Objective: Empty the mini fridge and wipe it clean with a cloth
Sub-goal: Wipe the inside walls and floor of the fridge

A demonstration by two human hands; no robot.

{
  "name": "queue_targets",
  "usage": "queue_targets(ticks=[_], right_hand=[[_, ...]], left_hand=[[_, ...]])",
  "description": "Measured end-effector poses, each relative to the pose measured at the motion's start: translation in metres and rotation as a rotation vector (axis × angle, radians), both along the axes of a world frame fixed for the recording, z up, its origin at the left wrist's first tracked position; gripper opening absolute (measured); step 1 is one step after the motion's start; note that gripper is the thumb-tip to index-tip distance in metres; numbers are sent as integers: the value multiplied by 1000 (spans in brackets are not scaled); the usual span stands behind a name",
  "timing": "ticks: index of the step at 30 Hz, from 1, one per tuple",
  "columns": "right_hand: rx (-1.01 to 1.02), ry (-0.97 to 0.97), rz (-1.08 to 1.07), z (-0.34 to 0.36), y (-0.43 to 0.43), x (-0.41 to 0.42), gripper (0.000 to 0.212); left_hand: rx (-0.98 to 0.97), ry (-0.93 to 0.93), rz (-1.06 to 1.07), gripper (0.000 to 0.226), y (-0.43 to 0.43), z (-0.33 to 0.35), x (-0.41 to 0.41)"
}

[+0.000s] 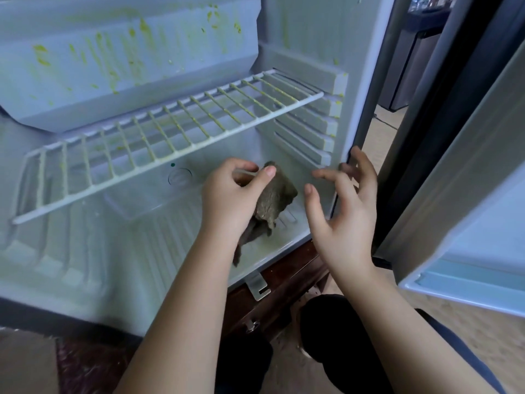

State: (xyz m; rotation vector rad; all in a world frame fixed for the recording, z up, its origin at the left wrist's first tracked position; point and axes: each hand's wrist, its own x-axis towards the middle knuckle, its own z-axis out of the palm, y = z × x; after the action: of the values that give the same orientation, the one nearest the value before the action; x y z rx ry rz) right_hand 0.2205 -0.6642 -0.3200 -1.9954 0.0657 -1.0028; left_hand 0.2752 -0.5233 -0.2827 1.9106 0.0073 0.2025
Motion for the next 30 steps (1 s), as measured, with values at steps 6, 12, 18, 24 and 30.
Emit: queue_targets(ticks=[6, 12, 18, 24, 30], right_hand=[[-165, 155, 113, -10, 11, 4, 32], [-63, 190, 92, -11, 14, 9, 7], [-188, 246, 85, -10, 8, 12, 6], [-30, 224, 270, -3, 13, 13, 38], [-148, 258, 236, -2, 14, 17, 11]], left_hand=[[-251, 191, -166, 17, 6, 11, 1], [-188, 160, -265, 29, 21, 21, -2], [122, -138, -55, 32, 40, 16, 6], [-3, -203, -273, 41, 33, 22, 1], [69, -234, -280, 36, 30, 23, 0]])
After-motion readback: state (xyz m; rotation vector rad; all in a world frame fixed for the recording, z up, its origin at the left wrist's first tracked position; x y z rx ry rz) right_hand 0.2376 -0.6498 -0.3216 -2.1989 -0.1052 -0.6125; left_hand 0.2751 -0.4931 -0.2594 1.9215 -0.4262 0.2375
